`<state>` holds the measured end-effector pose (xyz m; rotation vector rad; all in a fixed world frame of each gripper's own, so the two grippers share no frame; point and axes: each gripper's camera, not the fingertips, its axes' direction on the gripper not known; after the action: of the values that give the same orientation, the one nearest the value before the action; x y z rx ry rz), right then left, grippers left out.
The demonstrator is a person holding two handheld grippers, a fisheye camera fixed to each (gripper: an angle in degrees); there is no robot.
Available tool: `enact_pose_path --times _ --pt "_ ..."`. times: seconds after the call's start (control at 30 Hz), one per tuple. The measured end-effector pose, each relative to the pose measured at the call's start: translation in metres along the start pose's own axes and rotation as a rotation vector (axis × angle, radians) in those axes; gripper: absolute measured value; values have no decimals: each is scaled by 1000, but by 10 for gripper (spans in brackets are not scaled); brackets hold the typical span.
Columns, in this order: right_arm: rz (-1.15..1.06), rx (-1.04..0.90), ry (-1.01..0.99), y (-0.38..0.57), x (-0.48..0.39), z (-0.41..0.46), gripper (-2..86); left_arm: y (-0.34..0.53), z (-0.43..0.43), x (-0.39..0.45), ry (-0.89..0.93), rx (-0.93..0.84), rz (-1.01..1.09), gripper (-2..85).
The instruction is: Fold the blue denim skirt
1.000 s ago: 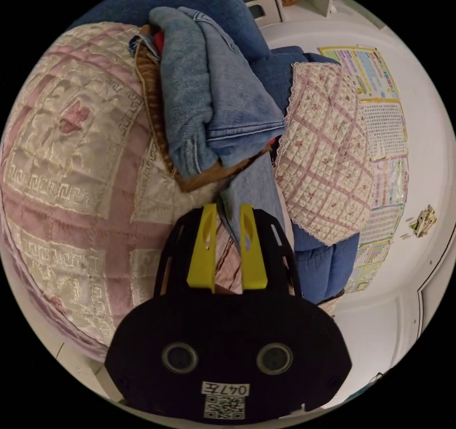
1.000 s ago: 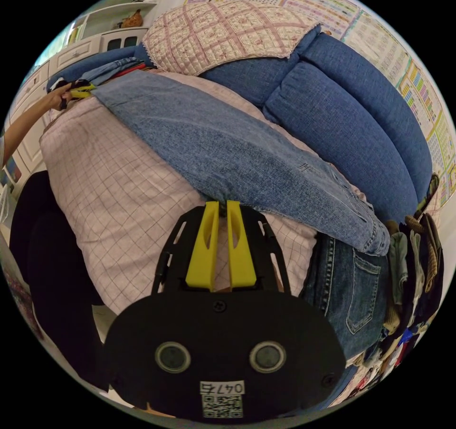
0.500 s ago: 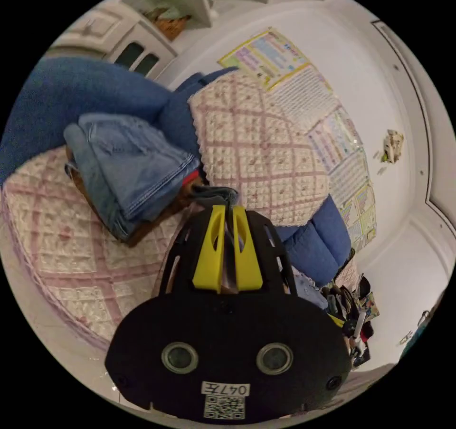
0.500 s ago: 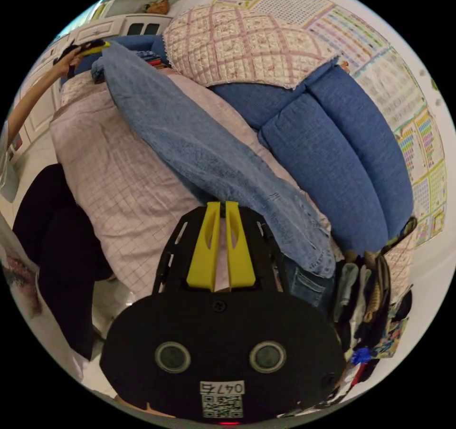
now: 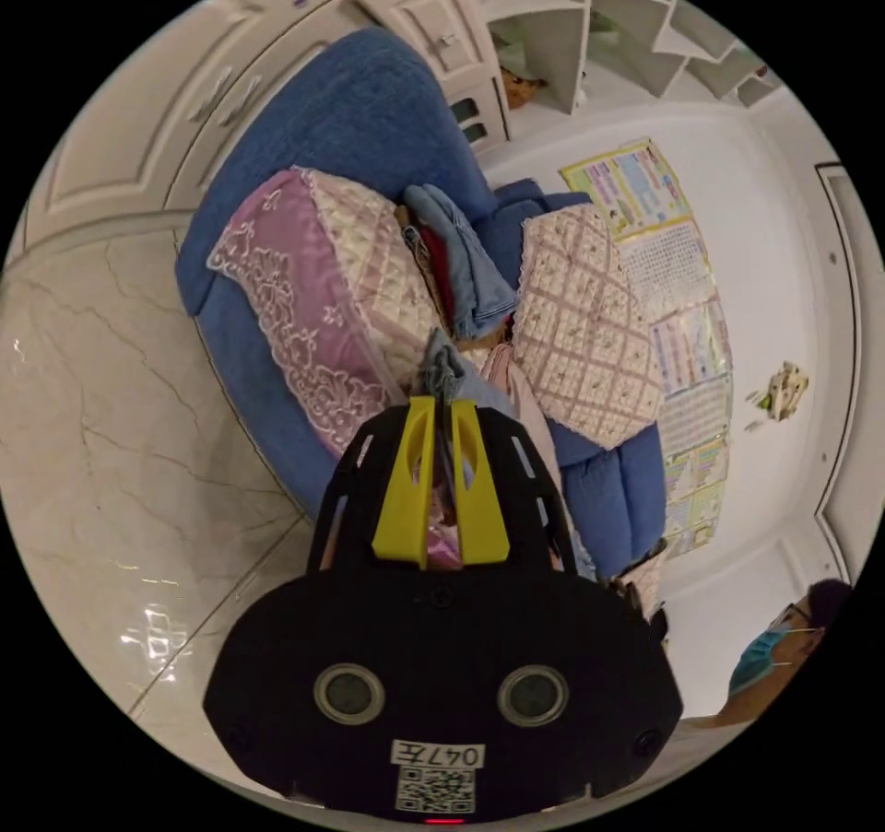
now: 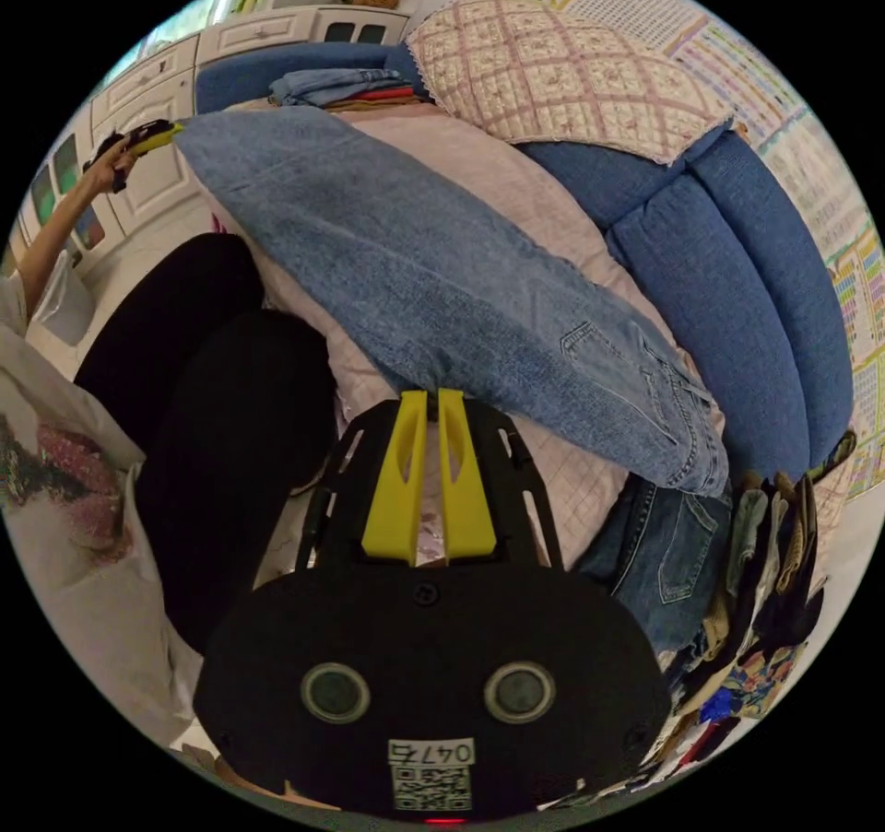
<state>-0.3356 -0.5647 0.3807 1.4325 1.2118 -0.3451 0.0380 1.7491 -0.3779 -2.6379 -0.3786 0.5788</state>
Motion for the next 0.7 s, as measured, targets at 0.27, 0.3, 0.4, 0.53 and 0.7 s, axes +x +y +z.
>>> enact_pose_path --times 0.27,0.3,0.4,0.53,0.7 --pt "-7 34 -226 50 85 59 50 -51 39 204 -17 -8 223 2" --pt "56 113 -242 66 122 54 52 -57 49 204 -5 -28 181 2" --pt "295 284 -105 108 231 56 58 -61 70 213 10 -30 145 3" --pt "540 164 71 130 367 122 46 -61 95 235 -11 -4 112 3" --pt "609 -76 -139 124 490 249 81 -75 135 278 -35 -8 51 4"
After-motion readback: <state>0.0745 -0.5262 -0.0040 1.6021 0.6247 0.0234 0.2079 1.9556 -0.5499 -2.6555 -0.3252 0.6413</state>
